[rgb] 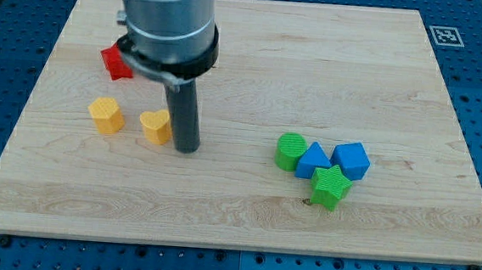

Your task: Slide the yellow heart closer to red circle

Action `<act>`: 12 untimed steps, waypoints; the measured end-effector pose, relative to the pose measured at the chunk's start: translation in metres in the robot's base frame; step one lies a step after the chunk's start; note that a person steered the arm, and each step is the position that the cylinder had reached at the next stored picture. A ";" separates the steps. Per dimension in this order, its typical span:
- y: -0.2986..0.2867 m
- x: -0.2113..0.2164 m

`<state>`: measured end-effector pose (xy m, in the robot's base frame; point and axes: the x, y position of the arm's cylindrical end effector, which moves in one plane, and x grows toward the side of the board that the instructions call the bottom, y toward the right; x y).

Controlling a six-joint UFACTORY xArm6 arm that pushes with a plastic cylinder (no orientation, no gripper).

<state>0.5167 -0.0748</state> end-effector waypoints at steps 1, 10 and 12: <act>-0.010 0.019; -0.046 -0.026; -0.019 -0.037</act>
<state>0.4801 -0.0939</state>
